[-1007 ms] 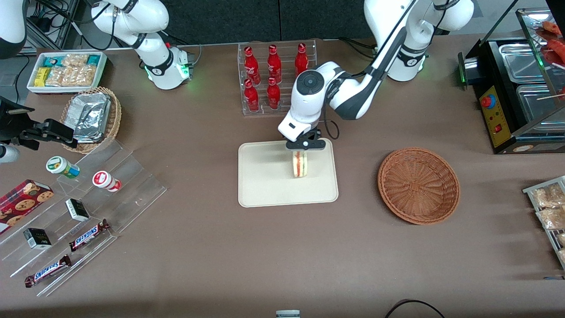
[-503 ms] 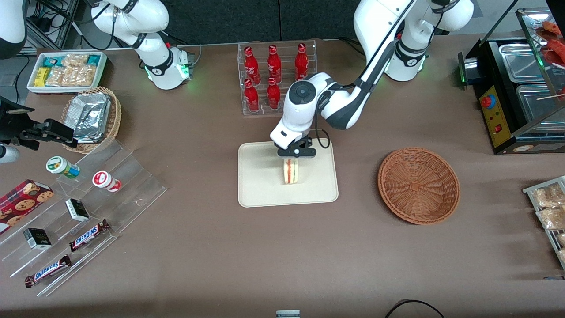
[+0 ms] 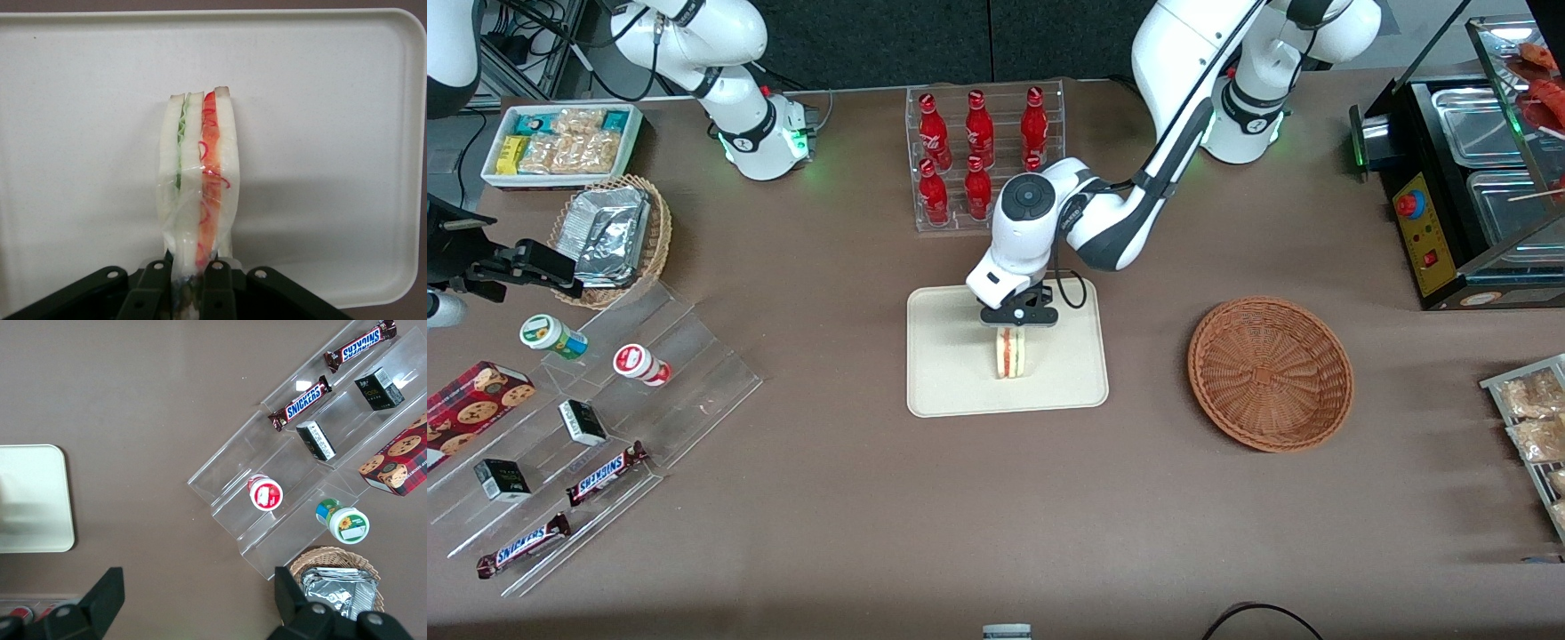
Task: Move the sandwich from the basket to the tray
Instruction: 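Lower the held sandwich onto the white tray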
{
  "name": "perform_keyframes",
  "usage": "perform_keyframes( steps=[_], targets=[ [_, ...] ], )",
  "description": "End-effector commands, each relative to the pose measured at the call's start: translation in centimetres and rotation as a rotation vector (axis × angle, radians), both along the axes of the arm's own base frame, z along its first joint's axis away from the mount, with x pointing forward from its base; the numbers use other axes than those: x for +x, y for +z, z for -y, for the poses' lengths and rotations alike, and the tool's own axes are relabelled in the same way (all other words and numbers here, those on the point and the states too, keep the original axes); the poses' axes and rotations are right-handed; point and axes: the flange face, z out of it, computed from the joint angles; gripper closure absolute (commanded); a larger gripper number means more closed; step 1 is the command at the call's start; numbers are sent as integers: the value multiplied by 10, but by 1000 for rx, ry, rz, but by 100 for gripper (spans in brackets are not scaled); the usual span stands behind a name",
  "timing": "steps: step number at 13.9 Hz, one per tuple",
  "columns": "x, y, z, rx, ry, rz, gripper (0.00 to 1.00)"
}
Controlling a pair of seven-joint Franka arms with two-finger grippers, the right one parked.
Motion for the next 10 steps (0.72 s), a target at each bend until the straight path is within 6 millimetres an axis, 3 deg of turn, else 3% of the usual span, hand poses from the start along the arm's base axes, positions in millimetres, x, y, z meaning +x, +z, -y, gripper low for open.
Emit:
perform_keyframes(
  steps=[1,2,4,5,7,10],
  targets=[
    [5,-4,12,0,8,18,100],
    [2,-8,15,3,2,14,88],
    [-1,-8,17,4,-5,13,19],
    [0,-7,16,6,-3,13,0],
    [5,1,10,15,11,7,0],
    [15,40,-5,36,69,-1,0]
  ],
)
